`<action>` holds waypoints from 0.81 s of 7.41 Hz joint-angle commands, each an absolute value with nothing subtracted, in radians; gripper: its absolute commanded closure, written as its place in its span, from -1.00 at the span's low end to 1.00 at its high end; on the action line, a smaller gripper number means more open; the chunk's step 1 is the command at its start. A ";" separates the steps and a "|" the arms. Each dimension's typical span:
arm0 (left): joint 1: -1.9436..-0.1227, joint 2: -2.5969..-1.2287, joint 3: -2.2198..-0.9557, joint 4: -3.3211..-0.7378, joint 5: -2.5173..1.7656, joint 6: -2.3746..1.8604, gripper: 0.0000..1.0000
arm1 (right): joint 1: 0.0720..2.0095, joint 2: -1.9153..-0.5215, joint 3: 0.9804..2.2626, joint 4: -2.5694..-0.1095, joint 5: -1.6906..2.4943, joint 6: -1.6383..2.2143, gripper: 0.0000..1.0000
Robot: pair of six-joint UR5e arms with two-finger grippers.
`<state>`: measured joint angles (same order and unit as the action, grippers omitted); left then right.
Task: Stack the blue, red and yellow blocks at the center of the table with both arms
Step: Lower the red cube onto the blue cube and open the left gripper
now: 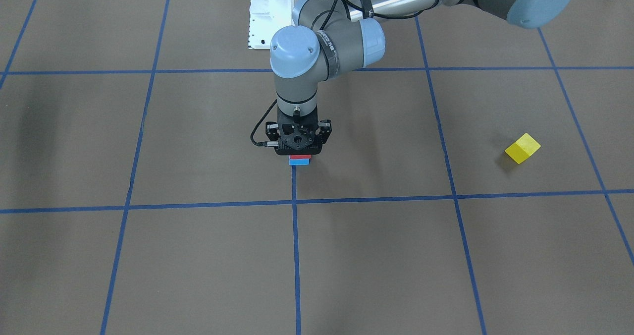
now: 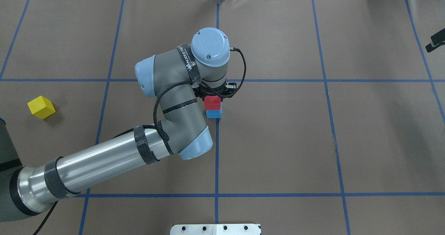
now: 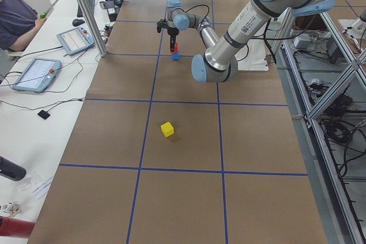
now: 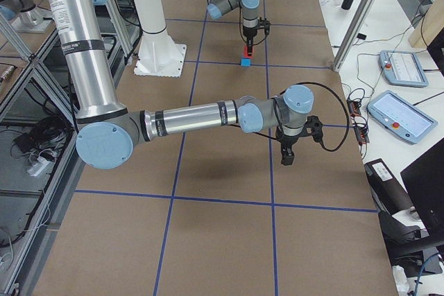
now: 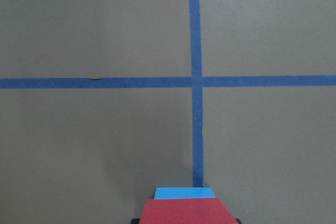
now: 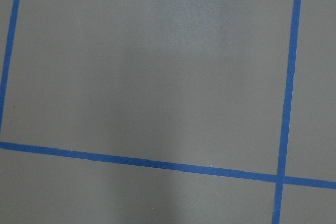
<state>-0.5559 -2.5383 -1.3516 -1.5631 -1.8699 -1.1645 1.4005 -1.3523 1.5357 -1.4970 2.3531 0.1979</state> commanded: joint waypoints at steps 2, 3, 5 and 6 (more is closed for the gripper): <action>-0.555 -2.537 -1.361 -1.563 -1.870 -1.169 -1.00 | 1.401 -1.350 1.536 -1.499 2.353 0.198 -1.00; -0.557 -2.537 -1.377 -1.560 -1.870 -1.169 -1.00 | 1.401 -1.350 1.536 -1.499 2.353 0.199 -1.00; -0.622 -2.463 -1.568 -1.505 -1.935 -1.158 -1.00 | 1.401 -1.350 1.536 -1.497 2.353 0.198 -1.00; -0.690 -2.366 -1.715 -1.423 -1.988 -1.078 -1.00 | 1.402 -1.354 1.536 -1.496 2.355 0.198 -1.00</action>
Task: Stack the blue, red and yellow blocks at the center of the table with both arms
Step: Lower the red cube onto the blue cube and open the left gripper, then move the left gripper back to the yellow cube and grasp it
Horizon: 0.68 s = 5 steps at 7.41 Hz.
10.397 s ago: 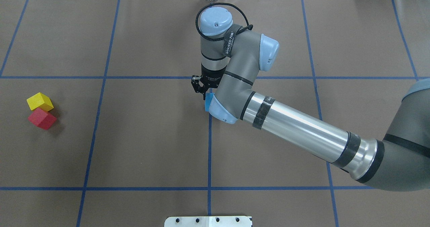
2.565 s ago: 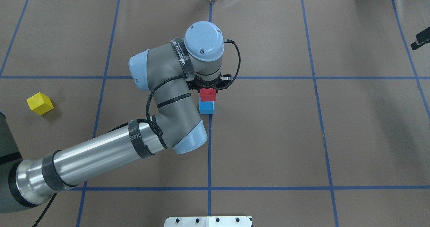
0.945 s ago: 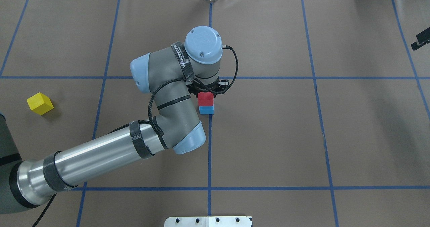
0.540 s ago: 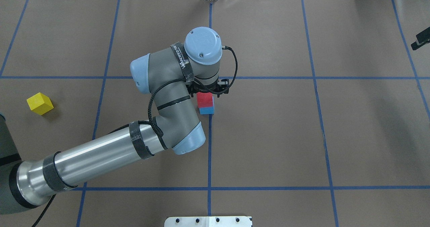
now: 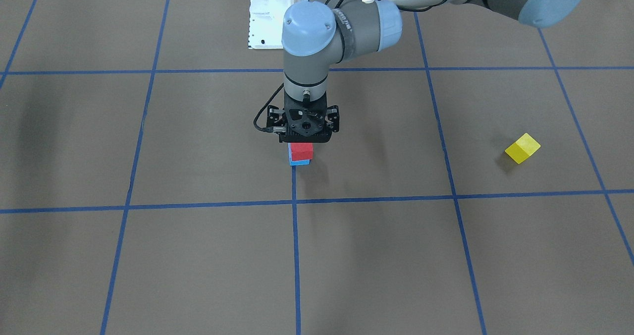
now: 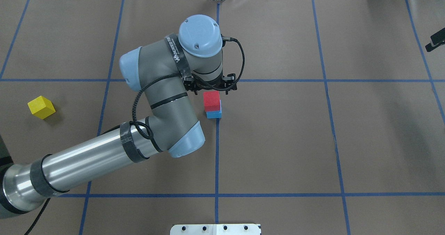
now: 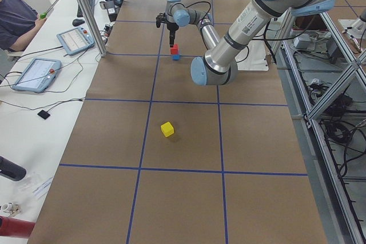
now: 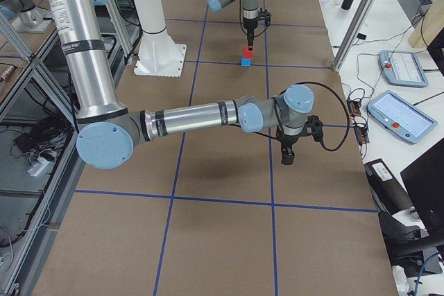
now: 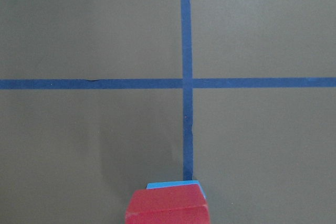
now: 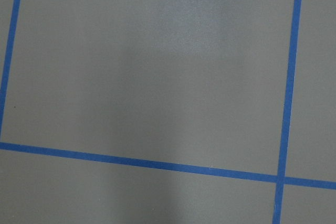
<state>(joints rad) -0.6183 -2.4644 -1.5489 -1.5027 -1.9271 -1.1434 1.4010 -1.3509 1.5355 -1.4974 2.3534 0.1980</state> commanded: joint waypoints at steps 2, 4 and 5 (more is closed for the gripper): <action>-0.815 -2.066 -1.923 -1.387 -1.999 -0.779 -1.00 | 1.402 -1.368 1.536 -1.486 2.355 0.198 -1.00; -0.937 -1.834 -1.995 -1.423 -1.999 -0.623 -1.00 | 1.402 -1.367 1.534 -1.486 2.358 0.198 -1.00; -1.000 -1.724 -1.985 -1.536 -2.000 -0.524 -1.00 | 1.402 -1.359 1.532 -1.488 2.358 0.199 -1.00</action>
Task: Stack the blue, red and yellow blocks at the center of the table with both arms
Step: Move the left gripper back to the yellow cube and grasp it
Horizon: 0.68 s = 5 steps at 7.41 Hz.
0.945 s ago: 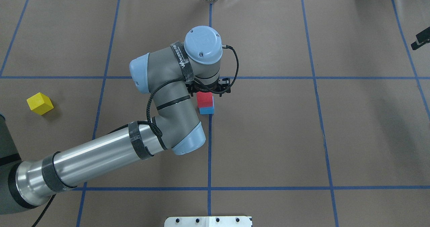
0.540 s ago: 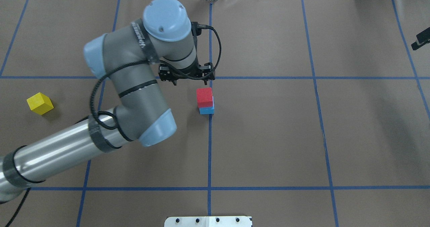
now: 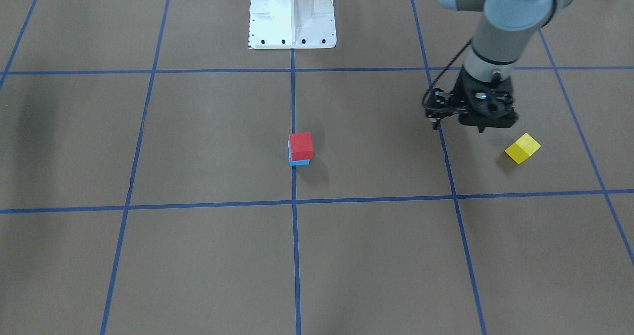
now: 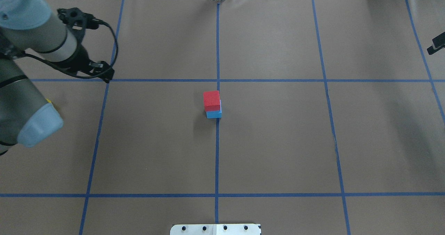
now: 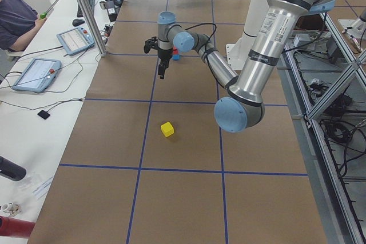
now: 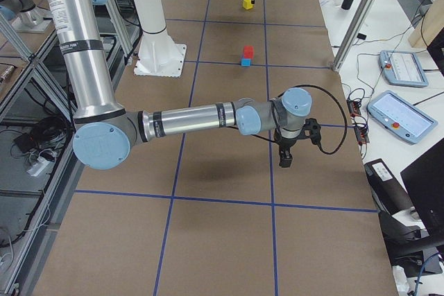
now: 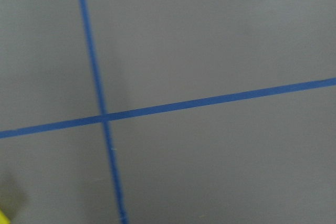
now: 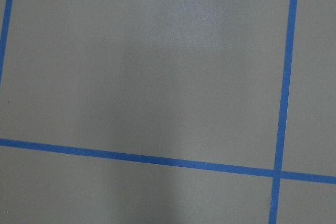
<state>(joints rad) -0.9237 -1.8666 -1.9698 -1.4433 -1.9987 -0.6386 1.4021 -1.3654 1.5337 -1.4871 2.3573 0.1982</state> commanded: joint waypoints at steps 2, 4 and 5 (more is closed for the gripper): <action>-1.044 -1.626 -1.884 -1.667 -2.095 -0.535 -1.00 | 1.401 -1.353 1.534 -1.489 2.356 0.202 -1.00; -1.040 -1.631 -1.827 -1.715 -2.097 -0.848 -1.00 | 1.401 -1.347 1.539 -1.489 2.356 0.207 -1.00; -1.039 -1.632 -1.762 -1.824 -2.095 -0.973 -1.00 | 1.401 -1.347 1.552 -1.489 2.361 0.212 -1.00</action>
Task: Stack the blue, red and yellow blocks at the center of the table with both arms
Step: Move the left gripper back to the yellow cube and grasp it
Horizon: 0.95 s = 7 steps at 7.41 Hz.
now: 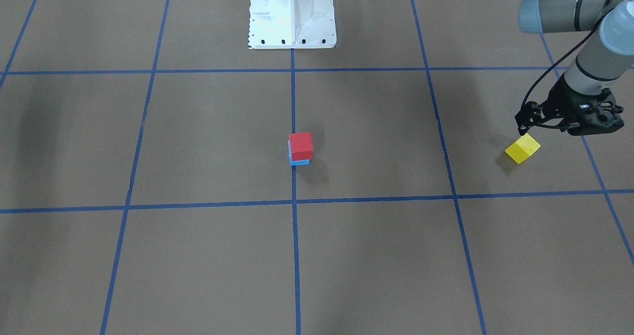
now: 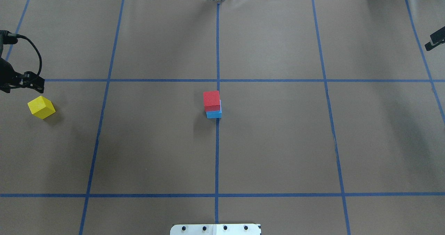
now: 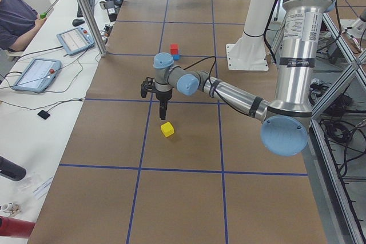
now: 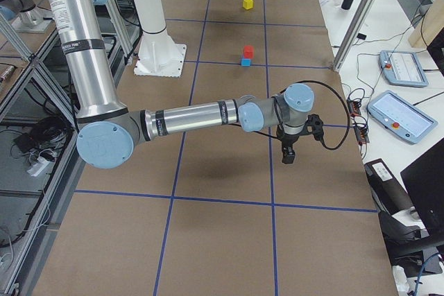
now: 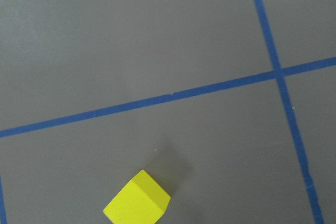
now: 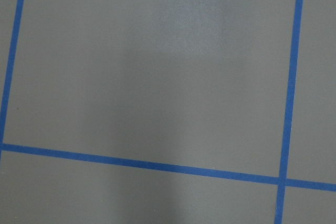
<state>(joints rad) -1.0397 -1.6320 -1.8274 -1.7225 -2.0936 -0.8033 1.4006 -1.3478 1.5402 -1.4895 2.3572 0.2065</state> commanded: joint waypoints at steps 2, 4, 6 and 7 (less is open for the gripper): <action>-1.034 -1.634 -1.668 -1.940 -2.089 -1.041 -1.00 | 1.401 -1.348 1.560 -1.494 2.358 0.215 -1.00; -1.019 -1.632 -1.637 -1.983 -2.088 -1.075 -1.00 | 1.401 -1.348 1.559 -1.494 2.356 0.215 -1.00; -0.980 -1.632 -1.628 -1.985 -2.088 -1.092 -1.00 | 1.401 -1.350 1.552 -1.493 2.355 0.213 -1.00; -0.965 -1.632 -1.620 -1.985 -2.086 -1.097 -1.00 | 1.401 -1.350 1.551 -1.491 2.352 0.209 -1.00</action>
